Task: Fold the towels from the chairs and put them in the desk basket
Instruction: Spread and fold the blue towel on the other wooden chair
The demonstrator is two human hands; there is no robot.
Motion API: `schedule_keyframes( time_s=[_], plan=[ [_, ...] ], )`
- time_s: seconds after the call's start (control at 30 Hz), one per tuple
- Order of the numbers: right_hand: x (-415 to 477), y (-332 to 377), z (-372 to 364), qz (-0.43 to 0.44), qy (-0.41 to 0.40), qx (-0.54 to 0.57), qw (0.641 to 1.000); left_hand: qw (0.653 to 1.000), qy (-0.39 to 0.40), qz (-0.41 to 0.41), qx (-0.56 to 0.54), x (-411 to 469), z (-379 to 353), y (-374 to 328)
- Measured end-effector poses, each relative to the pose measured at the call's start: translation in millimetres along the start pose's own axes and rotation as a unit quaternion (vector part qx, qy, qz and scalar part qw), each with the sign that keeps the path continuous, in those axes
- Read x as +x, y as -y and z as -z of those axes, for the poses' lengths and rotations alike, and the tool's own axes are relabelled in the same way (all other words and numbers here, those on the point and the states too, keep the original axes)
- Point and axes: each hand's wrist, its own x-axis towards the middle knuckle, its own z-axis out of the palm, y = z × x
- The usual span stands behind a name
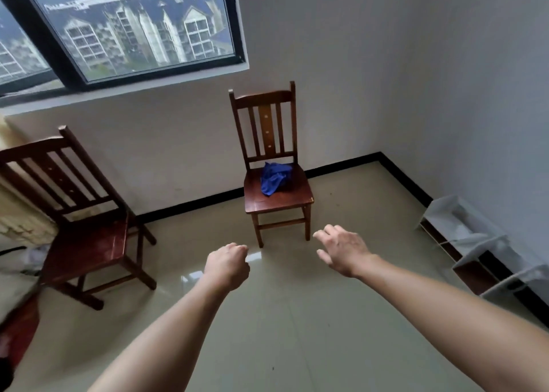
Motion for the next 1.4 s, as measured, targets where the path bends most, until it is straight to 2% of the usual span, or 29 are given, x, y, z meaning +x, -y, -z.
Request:
schedule_keyframes(
  time_s=[0.23,0.53,0.7,0.9,1.0,1.3,1.4],
  plan=[
    [127.4,-73.4,4.4,-0.037,0.022,0.008,0.999,0.999,0.002,-0.032,-0.015,151.0,19.9,-15.6],
    [323.7,-174.6,-2.4,-0.019,0.069,0.011,0.997,0.998,0.041,0.021,-0.05,336.3,29.8,-26.5],
    [414.9,-189.5,0.0,0.015,0.106,0.0,0.994,0.993,0.06,0.056,-0.086,391.3,30.8,-7.8],
    [502.0,-181.3,-34.8,0.041,0.154,0.011,0.987,0.976,0.161,0.111,-0.096,460.1,-8.1,36.2],
    [545.9,-181.0,-60.6,0.039,0.174,0.015,0.984,0.968,0.193,0.114,-0.113,507.6,-33.4,52.9],
    [662.1,-194.1,-141.1,-0.039,0.221,0.082,0.971,0.908,0.307,0.172,-0.226,653.2,-118.1,70.6],
    [694.3,-204.4,-169.0,-0.046,0.233,0.09,0.967,0.865,0.316,0.237,-0.31,692.4,-150.6,66.3]
  ],
)
